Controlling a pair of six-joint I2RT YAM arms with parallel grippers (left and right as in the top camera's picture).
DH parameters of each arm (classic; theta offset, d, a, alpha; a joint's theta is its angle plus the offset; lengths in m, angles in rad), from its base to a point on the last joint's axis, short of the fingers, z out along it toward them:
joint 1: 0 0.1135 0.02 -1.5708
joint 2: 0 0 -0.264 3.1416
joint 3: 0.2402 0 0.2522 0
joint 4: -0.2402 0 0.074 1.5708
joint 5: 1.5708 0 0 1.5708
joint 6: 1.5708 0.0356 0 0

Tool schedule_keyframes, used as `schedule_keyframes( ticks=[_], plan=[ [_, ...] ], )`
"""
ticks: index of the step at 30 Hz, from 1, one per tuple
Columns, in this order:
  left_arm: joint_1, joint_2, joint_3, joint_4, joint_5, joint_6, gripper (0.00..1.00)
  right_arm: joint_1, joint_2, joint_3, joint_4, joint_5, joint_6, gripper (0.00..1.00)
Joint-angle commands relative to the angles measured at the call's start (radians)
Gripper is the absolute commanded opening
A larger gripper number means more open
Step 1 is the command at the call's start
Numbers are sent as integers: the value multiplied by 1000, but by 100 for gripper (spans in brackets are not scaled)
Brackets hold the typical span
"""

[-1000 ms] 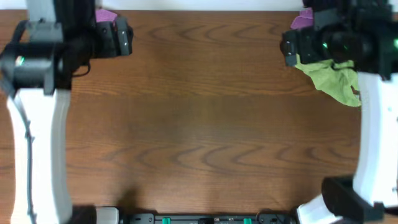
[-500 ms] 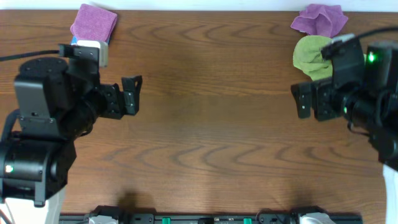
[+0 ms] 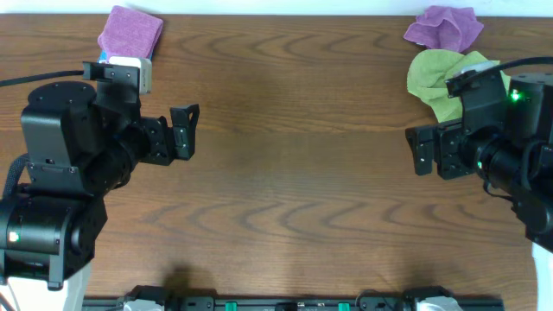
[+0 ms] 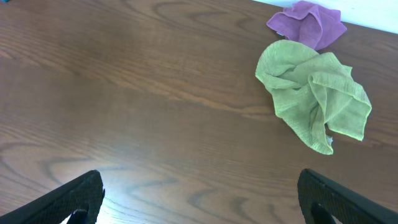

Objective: Fold the cloth

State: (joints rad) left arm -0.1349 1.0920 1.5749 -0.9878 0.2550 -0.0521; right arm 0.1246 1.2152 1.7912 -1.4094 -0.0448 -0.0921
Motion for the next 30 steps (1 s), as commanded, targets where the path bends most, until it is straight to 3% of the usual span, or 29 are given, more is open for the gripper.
schedule_keyframes(
  ticks=[1,13,22,30],
  plan=[
    [-3,-6,-2,-7,1,-8,95,-5,-2,-5,-1,13,-14,99],
    [-3,-6,-2,-10,-6,-6,95,-5,-2,-5,-1,13,-14,99],
    [-2,-11,-2,-10,-283,23,95,-5,-2,-5,-1,13,-14,99],
    [19,-76,-30,-55,-307,23,95,-5,-2,-5,-1,13,-14,99]
  ],
)
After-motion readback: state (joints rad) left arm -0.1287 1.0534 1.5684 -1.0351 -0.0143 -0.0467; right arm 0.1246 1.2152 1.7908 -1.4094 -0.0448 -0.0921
